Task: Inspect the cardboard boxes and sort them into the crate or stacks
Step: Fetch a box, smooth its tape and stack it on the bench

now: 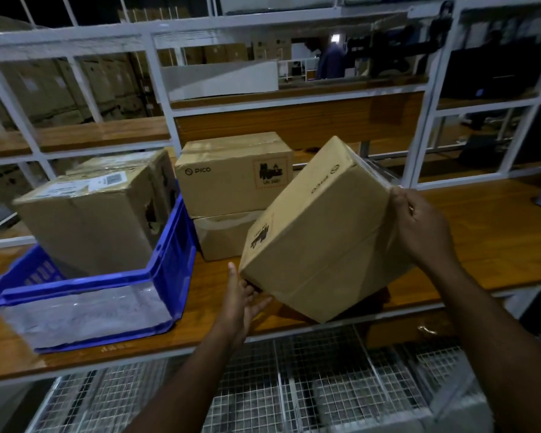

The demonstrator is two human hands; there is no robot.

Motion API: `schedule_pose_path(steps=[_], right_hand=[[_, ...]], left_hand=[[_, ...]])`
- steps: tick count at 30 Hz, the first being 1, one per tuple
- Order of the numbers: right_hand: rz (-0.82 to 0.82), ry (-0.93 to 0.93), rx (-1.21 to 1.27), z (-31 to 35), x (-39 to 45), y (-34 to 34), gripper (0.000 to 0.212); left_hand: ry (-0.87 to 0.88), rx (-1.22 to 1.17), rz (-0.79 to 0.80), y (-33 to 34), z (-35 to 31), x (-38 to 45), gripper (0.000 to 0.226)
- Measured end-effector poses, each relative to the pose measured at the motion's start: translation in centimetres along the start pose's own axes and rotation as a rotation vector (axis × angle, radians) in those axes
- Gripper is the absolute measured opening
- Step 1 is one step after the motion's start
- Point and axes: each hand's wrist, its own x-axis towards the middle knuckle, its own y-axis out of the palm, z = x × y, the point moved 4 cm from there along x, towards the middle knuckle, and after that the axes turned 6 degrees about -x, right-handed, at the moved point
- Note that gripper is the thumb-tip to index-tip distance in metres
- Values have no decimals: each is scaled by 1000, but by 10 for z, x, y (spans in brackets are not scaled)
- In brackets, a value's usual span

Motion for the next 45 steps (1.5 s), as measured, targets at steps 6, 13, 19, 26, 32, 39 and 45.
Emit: schedule_pose_path(steps=[6,13,19,26,32,39,45], right_hand=[[-32,203,73,-50,-12,-19,57],[-70,446,235,-110,-24,-38,59],[-102,466,306,-136,7,-47,66],[-150,386,367,-154,63,-56,58],[-81,259,565,-142,100,-67,58],[-142,206,713,-127,161,-69,56],[-106,192,698,-127,214,-38,47]], left_hand=[[-141,90,142,37,39,5,104],[-24,316,220,77,49,9,91],[151,435,288,120,37,19,70],[322,470,266,163,-3,35,64],[455,474,315,200,-39,53,75],[603,512,371,237,-70,88,79],[694,517,281,254,-81,136,84]])
